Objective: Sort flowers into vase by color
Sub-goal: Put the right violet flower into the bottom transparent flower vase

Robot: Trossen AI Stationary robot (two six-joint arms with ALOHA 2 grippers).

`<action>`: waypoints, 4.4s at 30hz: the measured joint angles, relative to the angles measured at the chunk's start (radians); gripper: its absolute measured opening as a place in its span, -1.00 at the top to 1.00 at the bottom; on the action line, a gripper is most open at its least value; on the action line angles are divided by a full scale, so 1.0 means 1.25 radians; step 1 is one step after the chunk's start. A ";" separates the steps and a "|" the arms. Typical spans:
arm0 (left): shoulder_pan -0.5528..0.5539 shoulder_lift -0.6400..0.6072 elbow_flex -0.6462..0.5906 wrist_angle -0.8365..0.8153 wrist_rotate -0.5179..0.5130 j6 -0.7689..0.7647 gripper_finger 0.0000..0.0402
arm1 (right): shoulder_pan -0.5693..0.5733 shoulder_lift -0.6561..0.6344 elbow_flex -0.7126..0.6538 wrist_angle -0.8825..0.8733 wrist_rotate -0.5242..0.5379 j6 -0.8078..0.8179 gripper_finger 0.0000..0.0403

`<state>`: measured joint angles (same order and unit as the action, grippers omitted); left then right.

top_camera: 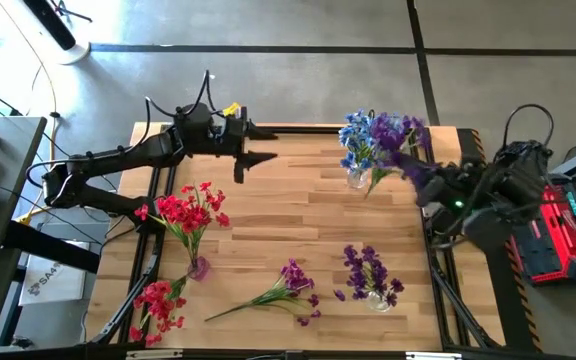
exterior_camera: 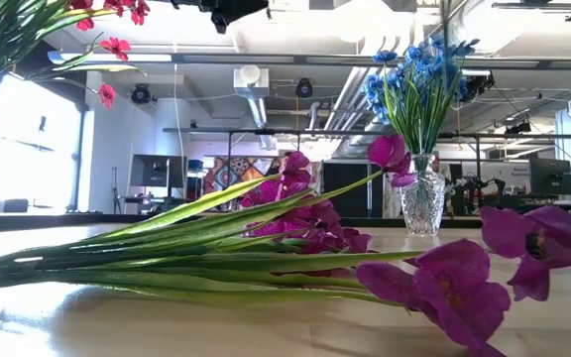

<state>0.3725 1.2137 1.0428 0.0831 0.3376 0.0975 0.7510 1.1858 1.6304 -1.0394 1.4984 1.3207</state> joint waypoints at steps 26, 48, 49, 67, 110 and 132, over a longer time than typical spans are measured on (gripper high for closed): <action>-0.064 0.037 0.000 0.132 0.084 -0.016 -0.15 | -0.426 0.172 -0.001 0.859 -0.633 -0.827 1.00; -0.069 0.080 0.000 0.242 0.038 0.015 -0.06 | -0.513 0.179 -0.001 0.876 -0.750 -0.855 1.00; -0.069 0.080 0.000 0.243 0.038 0.028 -0.05 | -0.517 0.179 -0.001 0.881 -0.762 -0.855 1.00; -0.071 0.132 0.001 0.280 0.027 -0.013 0.28 | -0.555 0.204 -0.001 0.925 -0.907 -0.854 1.00; -0.080 0.101 0.000 0.159 0.027 -0.077 1.00 | -0.527 0.271 -0.001 0.642 -0.740 -0.875 -0.08; -0.096 0.100 0.001 0.117 0.037 -0.115 0.98 | -0.563 0.332 -0.001 0.676 -0.883 -0.850 0.92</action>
<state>0.2520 1.3392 1.0435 0.2289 0.3840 -0.0457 0.0472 1.6007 1.6292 -0.1939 0.3942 0.2589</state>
